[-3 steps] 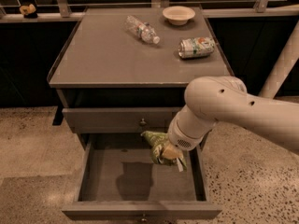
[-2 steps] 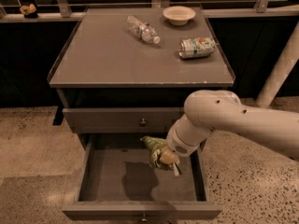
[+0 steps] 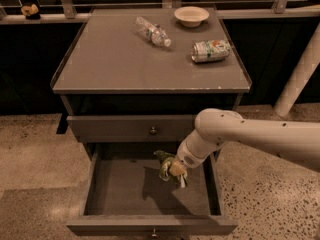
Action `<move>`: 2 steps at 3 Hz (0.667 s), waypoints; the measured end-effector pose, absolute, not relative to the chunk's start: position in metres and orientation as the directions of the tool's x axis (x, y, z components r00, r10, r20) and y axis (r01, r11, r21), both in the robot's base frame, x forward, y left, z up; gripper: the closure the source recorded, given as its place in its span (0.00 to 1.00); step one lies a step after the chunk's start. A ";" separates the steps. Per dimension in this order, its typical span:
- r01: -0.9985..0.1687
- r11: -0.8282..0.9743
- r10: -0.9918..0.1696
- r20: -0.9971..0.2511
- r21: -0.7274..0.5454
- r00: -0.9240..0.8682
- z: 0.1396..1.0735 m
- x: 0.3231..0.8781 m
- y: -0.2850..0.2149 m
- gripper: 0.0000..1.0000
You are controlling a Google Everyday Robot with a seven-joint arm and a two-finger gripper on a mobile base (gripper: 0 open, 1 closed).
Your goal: Place green jalapeno chip bag into middle drawer
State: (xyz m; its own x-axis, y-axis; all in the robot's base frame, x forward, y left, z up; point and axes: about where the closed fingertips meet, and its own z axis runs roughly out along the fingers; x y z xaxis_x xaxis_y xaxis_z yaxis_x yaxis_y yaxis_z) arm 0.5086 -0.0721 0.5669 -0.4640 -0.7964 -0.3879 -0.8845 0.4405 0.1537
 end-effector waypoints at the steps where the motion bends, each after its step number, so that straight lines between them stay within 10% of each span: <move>1: -0.849 0.478 -0.756 -0.385 0.226 -0.529 0.529 0.528 -0.070 1.00; 2: -0.803 0.508 -0.707 -0.381 0.312 -0.596 0.493 0.539 -0.069 1.00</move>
Offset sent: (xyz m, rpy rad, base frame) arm 0.0451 0.0003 -0.1036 0.1431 0.2058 -0.1716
